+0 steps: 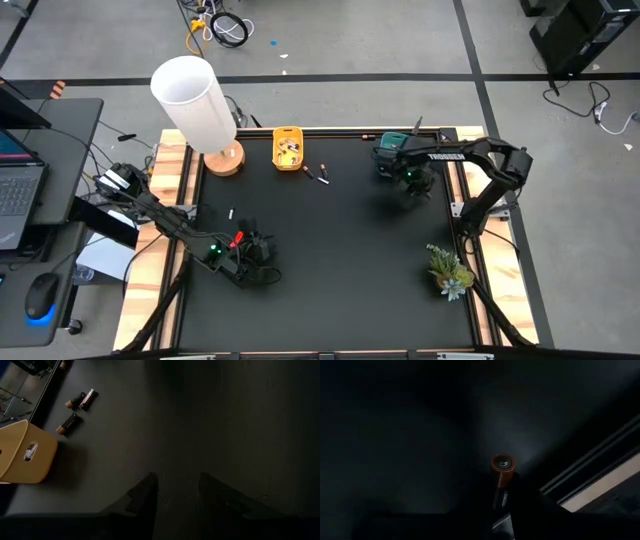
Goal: Sort batteries
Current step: Put the black battery into the blue bin
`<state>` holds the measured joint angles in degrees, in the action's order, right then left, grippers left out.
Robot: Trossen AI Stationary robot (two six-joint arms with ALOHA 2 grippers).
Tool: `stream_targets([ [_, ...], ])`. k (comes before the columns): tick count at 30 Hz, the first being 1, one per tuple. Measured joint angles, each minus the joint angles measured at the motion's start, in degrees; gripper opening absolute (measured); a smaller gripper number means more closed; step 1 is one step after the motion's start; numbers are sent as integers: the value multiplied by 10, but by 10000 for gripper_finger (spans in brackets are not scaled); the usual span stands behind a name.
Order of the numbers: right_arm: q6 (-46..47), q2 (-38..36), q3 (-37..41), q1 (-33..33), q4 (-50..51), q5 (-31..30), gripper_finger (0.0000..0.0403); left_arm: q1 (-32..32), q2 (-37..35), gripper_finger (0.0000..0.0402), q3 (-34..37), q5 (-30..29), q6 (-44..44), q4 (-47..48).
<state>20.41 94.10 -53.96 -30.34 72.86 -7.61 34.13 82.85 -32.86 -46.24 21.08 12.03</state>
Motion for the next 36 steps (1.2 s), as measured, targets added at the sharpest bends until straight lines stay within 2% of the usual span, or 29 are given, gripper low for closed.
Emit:
stream_targets([
  [10, -23, -5, -121, 6, -25, -168, 41, 0, 0, 147, 0, 0, 1, 2],
  [18, -90, -5, -144, -1, -129, -167, 48, 0, 0, 147, 0, 0, 1, 1],
  [26, -115, -5, -144, -16, -178, -166, 153, 0, 0, 147, 0, -10, -8, 1],
  [31, -160, -4, -167, -22, -197, -167, 167, 0, 0, 147, 0, -85, -15, 2],
  [34, -217, -4, -197, -22, -245, -164, 164, -4, 0, 147, 0, -151, -16, 2],
  [36, -257, -4, -210, -22, -291, -141, 164, -14, 0, 147, 0, -183, -16, 1],
])
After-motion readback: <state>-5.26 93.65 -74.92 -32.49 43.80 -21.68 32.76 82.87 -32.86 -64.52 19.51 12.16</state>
